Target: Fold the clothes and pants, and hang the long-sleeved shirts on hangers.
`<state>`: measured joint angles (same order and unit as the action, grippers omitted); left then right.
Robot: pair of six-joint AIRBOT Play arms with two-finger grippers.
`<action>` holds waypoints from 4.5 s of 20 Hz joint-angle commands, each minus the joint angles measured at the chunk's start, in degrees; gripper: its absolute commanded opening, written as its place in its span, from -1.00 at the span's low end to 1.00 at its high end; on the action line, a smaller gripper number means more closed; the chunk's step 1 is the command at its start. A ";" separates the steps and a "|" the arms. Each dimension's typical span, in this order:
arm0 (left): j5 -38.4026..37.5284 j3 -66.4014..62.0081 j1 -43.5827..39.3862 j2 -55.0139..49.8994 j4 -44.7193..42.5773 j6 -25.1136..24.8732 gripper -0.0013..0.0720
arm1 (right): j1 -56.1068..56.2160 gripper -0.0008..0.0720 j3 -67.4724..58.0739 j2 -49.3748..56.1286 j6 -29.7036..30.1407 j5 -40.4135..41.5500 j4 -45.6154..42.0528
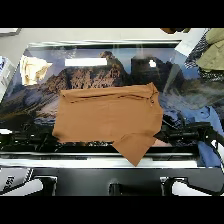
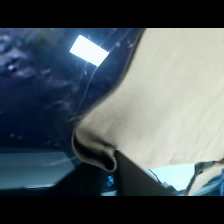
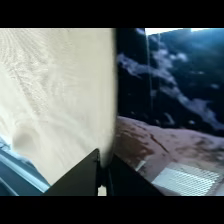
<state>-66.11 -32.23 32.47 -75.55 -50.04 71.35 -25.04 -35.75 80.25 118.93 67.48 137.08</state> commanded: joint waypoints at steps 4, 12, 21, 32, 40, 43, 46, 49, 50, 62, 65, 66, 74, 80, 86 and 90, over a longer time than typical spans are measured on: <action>1.40 -0.66 -0.76 -0.15 -0.26 0.04 -0.93 | 0.02 -0.90 -0.09 -4.09 -0.17 3.37 1.88; -0.94 -16.72 -6.82 4.79 6.56 -0.42 -0.93 | 14.08 -0.91 -19.74 -11.02 -6.75 -5.75 1.95; -0.94 -63.87 -11.47 13.07 0.42 12.98 -0.93 | 18.51 -0.91 -69.55 -15.58 -23.30 -3.82 -14.19; -1.57 -72.78 -11.47 35.19 -23.52 25.81 -0.93 | 18.51 -0.91 -76.67 -37.13 -32.54 -2.71 -23.87; -1.77 -56.30 -13.14 22.91 -20.44 17.44 -0.93 | 18.51 -0.91 -75.56 -18.03 -44.63 9.62 -20.90; 3.39 -48.17 -17.46 11.69 -20.52 13.84 -0.93 | 18.58 -0.91 -71.60 -5.55 -44.59 12.57 -20.46; 11.96 -46.27 -21.05 -1.44 -20.50 13.64 -0.93 | 18.58 -0.91 -65.24 4.96 -44.39 7.23 -20.55; 19.50 -48.70 -23.67 -12.57 -20.50 13.66 -0.93 | 18.58 -0.91 -62.36 13.97 -43.04 -2.21 -20.46; 20.96 -50.60 -24.37 -15.78 -20.48 13.66 -0.93 | 18.58 -0.91 -62.36 16.61 -42.51 -5.44 -20.26; 12.37 -59.67 -26.49 -24.92 -20.55 14.08 -0.93 | 18.56 -0.91 -62.38 22.01 -40.92 -4.48 -24.55; 5.11 -59.67 -26.49 -25.03 -20.57 14.08 -0.93 | 18.56 -0.91 -62.38 22.01 -41.94 2.16 -29.07; 2.47 -59.67 -26.49 -25.29 -20.55 14.08 -0.93 | 18.56 -0.91 -62.38 22.03 -42.07 3.61 -30.42; -4.96 -55.12 -27.89 -27.45 -20.50 14.10 -0.93 | 18.58 -0.90 -62.18 23.82 -42.75 8.74 -31.91; -4.63 -53.81 -27.87 -27.15 -20.52 14.12 0.19 | 18.56 -0.54 -62.20 26.64 -42.69 11.82 -32.11; -14.99 -57.35 -22.23 -20.61 -24.94 11.91 0.50 | 13.68 0.55 -61.48 16.81 -33.62 17.49 -32.26; -15.39 -50.38 -15.15 -12.11 -21.22 12.63 0.50 | 5.07 0.50 -46.18 5.33 -28.09 18.03 -23.85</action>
<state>-79.59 -86.24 13.10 -92.75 -72.95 84.16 -15.09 -90.83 92.66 86.41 84.47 107.85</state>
